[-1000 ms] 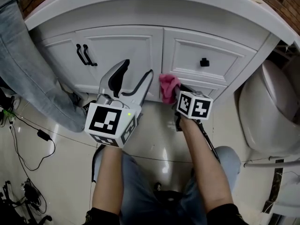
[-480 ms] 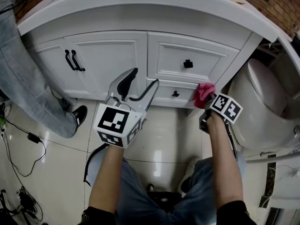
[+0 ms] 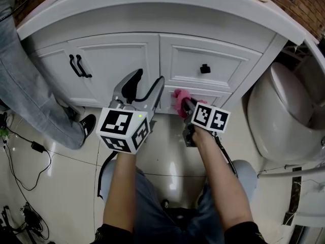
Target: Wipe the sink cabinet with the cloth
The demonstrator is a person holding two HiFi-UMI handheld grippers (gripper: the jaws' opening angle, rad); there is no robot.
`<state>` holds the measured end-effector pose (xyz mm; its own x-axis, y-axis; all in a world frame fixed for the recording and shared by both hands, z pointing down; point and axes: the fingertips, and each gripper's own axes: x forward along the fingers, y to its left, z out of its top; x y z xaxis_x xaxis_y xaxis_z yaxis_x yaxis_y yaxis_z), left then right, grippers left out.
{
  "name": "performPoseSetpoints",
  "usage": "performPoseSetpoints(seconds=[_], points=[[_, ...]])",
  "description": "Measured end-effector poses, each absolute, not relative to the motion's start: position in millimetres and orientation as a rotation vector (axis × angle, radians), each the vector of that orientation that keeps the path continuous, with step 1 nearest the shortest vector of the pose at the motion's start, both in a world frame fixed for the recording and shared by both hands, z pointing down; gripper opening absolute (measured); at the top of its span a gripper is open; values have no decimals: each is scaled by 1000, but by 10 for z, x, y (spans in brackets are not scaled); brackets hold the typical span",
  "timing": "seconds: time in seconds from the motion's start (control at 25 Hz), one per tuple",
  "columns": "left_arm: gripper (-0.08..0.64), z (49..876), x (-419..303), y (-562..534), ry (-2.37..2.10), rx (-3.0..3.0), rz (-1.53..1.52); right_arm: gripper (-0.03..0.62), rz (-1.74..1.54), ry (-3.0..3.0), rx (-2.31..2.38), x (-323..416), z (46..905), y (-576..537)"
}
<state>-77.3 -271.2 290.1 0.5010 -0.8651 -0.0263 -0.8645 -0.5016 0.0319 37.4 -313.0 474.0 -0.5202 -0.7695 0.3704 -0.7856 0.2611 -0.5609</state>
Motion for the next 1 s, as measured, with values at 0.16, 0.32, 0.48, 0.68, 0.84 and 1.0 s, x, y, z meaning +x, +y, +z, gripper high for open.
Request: performPoseSetpoints(seconds=[0.16,0.32,0.48,0.68,0.84,1.0], points=[[244,2857,-848,-2645,-1581,2716,-57,38,1050,-2485,1443,-133,4925,-3140],[244,2785,-1001,-2624,-1617,2708,-83,38,1015,-2547,1358,-433,4941,-3152],[244,2821,-977,-2627,-1590,2699,-102,38,917,-2355,1559,216,4961,-3251],[244,2853,-917,-2662,-1587,2706,-71,40,957,-2193,1747,1046,5021,-3208],[244,2850,-830,-2716,-1568,2693,-118,40,964,-2065,1912,1690,5032,-3181],[244,2933,-706,-2747,-1521,2688,-105,44,1041,-1888,2107,2248,5065,-3072]])
